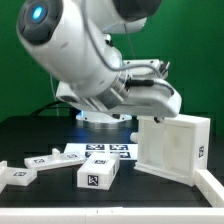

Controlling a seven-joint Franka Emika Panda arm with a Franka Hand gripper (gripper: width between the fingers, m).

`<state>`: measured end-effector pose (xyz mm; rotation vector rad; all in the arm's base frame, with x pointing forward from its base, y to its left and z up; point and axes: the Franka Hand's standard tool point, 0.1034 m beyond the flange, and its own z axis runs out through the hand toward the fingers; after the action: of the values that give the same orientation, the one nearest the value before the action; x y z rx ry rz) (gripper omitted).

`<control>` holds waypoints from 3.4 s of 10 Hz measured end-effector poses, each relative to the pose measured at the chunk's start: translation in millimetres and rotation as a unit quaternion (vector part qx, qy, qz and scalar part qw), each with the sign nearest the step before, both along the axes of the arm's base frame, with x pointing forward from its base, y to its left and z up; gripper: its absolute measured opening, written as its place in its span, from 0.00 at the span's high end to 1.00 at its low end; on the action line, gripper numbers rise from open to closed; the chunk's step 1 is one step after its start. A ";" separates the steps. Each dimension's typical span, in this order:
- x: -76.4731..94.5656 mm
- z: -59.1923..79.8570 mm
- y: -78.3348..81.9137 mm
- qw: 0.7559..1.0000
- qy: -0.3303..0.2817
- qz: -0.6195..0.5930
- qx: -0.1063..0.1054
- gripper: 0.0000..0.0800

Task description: Assemble cabinet

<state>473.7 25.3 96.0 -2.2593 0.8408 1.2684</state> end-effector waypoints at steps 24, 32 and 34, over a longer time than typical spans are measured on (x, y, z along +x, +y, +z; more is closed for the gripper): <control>-61.7 -31.7 25.0 0.989 0.107 -0.063 0.085 0.52; -73.0 -5.5 14.5 0.988 0.131 -0.042 0.073 0.96; -77.5 20.6 7.8 0.995 0.083 -0.050 0.024 0.96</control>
Offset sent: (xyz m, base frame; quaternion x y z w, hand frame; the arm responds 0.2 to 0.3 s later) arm 0.0000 0.0000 0.0000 0.0000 0.0000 0.0000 1.0000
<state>396.2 33.1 116.7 -2.0678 0.9588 1.4278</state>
